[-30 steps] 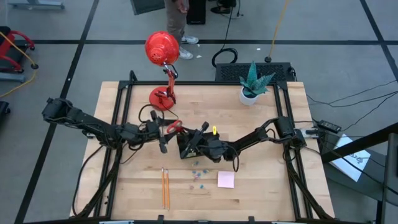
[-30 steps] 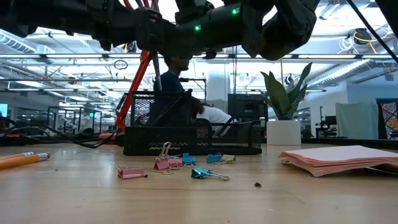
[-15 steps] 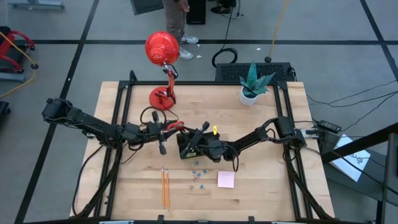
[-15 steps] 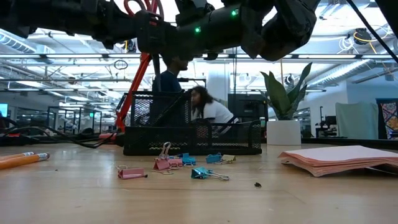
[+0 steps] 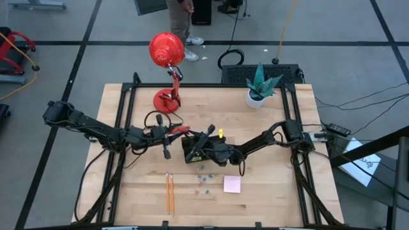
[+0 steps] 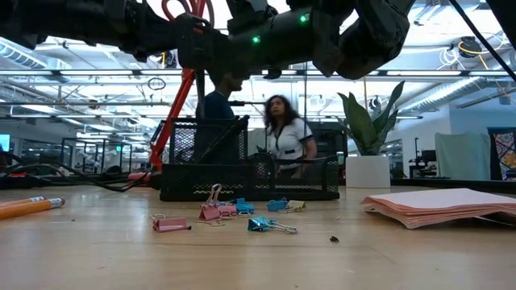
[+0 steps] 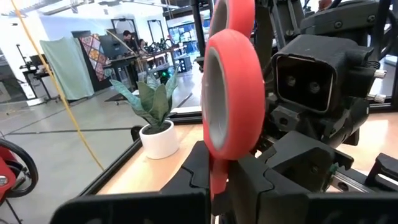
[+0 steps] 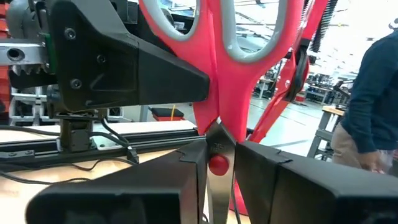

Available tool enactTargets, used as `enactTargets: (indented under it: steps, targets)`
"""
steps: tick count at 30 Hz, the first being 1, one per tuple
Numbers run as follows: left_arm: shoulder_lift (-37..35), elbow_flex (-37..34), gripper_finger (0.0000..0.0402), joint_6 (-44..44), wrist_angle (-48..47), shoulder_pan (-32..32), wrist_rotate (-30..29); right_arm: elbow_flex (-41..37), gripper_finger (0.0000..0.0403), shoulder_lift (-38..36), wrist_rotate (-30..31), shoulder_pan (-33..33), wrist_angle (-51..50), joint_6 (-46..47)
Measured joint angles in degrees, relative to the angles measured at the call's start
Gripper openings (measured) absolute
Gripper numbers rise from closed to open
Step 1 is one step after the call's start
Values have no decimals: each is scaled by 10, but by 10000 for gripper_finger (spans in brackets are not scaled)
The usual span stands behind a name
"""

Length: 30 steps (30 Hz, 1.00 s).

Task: Pick and place office supplies into organizer
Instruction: Put the scissors into the desk organizer

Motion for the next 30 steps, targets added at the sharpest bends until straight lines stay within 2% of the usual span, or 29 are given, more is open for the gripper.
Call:
enactTargets:
  steps: [7, 13, 20, 23, 27, 30]
  targets:
    - [0, 0, 18, -1, 1, 0, 21, 0, 98, 0, -52, 1, -34, 20]
    - [1, 0, 18, -3, 3, 0, 23, 0, 149, -1, -62, 0, -41, 43]
    - [1, -1, 18, -2, 6, 0, 21, 1, 188, -2, -61, 1, -58, 41]
    - [1, -1, 18, -2, 6, 1, 19, 1, 203, -17, -48, 5, -100, 35]
    - [1, -1, 17, -1, 7, 1, 19, -9, 225, -59, -6, 11, -173, 45]
    - [1, -1, 17, -1, 7, 1, 19, -37, 239, -102, -5, 15, -211, 60]
